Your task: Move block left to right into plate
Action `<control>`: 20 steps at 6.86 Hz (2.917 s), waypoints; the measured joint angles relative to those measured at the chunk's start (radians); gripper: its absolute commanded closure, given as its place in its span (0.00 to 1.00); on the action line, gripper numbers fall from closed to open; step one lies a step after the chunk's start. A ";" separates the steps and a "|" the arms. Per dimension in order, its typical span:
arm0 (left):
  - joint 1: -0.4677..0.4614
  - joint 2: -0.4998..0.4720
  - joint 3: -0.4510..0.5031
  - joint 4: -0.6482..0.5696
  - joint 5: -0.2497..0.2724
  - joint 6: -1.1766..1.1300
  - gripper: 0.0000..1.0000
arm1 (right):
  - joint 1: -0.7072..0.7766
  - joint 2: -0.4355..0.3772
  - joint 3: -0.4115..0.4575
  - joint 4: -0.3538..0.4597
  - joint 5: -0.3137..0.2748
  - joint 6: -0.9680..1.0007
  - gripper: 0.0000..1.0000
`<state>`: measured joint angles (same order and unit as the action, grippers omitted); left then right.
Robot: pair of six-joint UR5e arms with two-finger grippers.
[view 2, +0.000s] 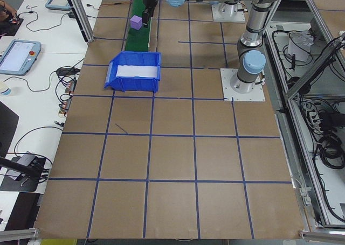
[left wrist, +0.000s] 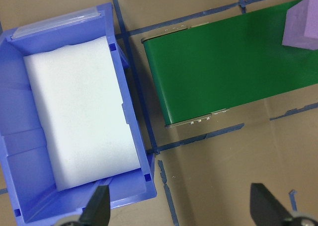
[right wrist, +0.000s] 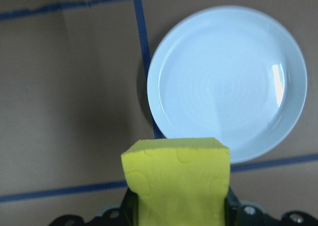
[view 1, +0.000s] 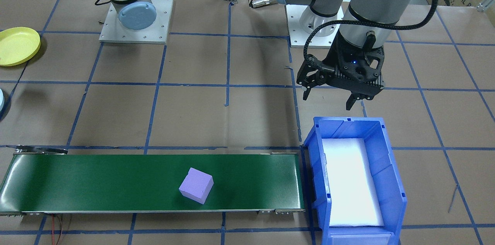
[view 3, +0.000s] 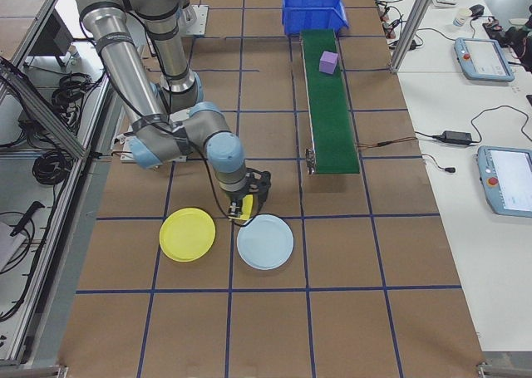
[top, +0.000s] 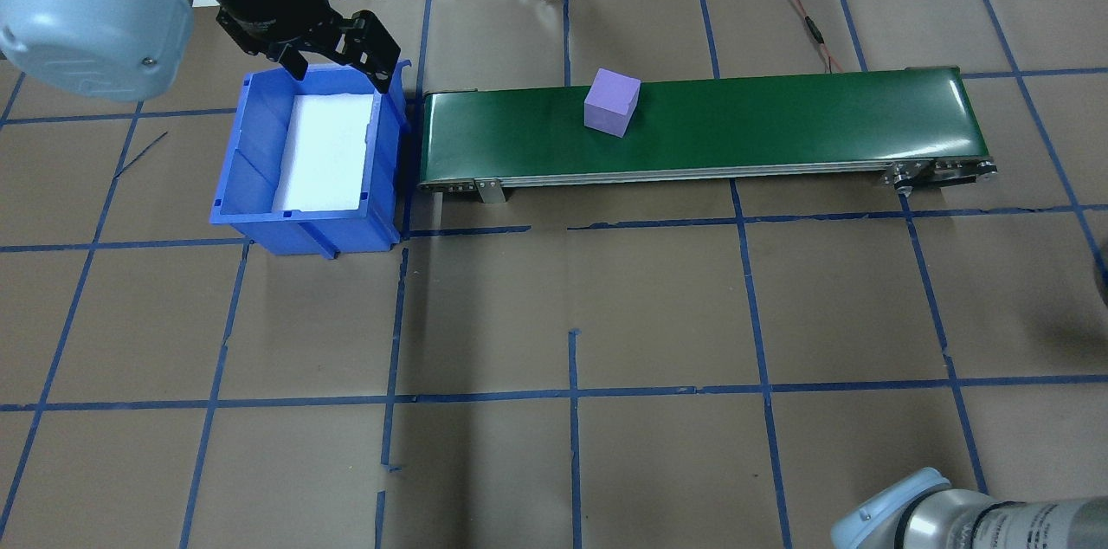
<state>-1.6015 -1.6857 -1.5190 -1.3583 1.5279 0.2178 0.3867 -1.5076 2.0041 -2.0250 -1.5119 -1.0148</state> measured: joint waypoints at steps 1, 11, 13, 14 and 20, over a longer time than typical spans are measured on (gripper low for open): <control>0.000 0.000 -0.001 0.001 0.000 0.000 0.00 | -0.102 -0.024 0.073 -0.015 0.001 -0.085 0.74; -0.001 -0.003 -0.020 0.014 0.004 -0.003 0.00 | -0.152 -0.018 0.059 -0.031 0.130 -0.149 0.00; 0.000 -0.003 -0.022 0.018 0.004 -0.003 0.00 | 0.148 -0.010 -0.054 0.068 0.142 0.104 0.00; 0.000 -0.003 -0.023 0.019 0.003 -0.003 0.00 | 0.288 -0.005 -0.079 0.084 0.161 0.246 0.00; 0.000 -0.003 -0.023 0.019 0.003 -0.003 0.00 | 0.737 0.176 -0.264 -0.057 0.285 0.910 0.00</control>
<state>-1.6015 -1.6890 -1.5417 -1.3392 1.5309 0.2148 1.1232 -1.3313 1.7399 -2.0820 -1.2268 -0.1051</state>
